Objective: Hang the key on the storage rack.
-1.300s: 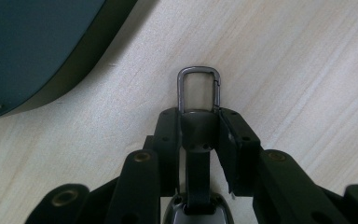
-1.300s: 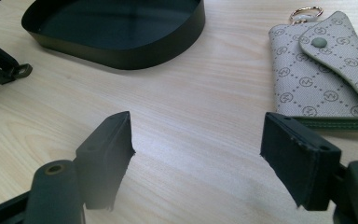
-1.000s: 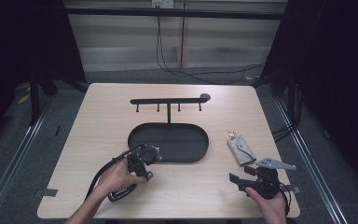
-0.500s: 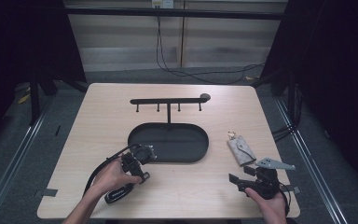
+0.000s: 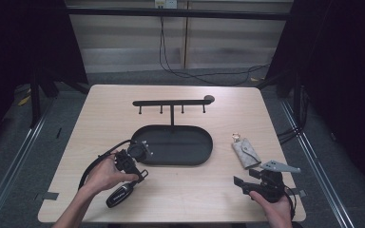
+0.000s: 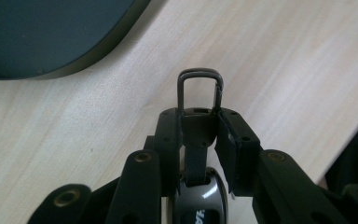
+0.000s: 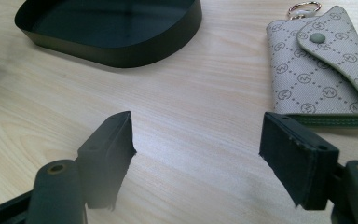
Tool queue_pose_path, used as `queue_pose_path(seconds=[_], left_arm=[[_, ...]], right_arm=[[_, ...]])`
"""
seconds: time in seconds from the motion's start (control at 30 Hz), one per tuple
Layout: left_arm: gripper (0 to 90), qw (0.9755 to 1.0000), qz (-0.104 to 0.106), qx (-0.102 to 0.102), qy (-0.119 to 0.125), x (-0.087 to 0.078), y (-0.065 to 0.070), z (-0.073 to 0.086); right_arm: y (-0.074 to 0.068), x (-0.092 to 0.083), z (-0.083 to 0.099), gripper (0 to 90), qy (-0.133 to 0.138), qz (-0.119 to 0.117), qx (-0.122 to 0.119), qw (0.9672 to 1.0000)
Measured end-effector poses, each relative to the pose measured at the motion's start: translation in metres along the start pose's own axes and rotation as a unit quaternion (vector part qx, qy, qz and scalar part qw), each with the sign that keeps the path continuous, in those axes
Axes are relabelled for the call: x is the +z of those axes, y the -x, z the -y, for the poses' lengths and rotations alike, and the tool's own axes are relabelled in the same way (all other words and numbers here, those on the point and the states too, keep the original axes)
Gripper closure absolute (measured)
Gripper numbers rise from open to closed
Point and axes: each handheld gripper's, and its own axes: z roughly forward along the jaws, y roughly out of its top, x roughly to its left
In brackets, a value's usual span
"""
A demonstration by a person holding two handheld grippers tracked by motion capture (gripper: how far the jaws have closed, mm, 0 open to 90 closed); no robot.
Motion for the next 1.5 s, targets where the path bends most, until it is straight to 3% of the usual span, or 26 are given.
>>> queue_pose_path(seconds=[0.27,0.43,0.7,0.87,1.03,1.13,1.37,1.5], left_arm=[[70.8,0.9997,-0.011,-0.01,0.017,-0.025,-0.006,0.003],[70.9,0.9988,-0.031,-0.019,0.033,-0.038,-0.01,0.007],[70.9,0.9984,-0.044,-0.025,0.024,-0.058,-0.015,0.009],[70.9,0.9969,-0.061,-0.043,0.022,-0.067,-0.016,0.008],[70.9,0.9967,-0.064,-0.047,0.018,-0.075,-0.017,0.009],[70.9,0.9973,-0.055,-0.046,0.01,-0.082,-0.019,0.009],[70.9,0.9953,-0.074,-0.054,0.031,-0.106,-0.023,0.01],[70.9,0.9952,-0.075,-0.052,0.034,-0.11,-0.023,0.006]], right_arm=[[0.0,0.0,0.0,25.6,-0.001,0.0,-0.002,1.0],[0.0,0.0,0.0,25.4,-0.001,0.0,-0.002,1.0],[0.001,0.0,0.001,24.9,0.0,-0.001,0.001,1.0],[0.001,0.0,0.001,24.6,-0.001,-0.002,0.002,1.0],[0.001,0.0,0.001,24.5,-0.001,-0.003,0.001,1.0],[0.001,0.0,0.002,24.3,-0.001,-0.004,0.002,1.0],[0.002,0.001,0.001,24.1,-0.005,-0.007,0.002,1.0],[0.002,0.0,0.002,23.9,-0.003,-0.007,0.002,1.0]])
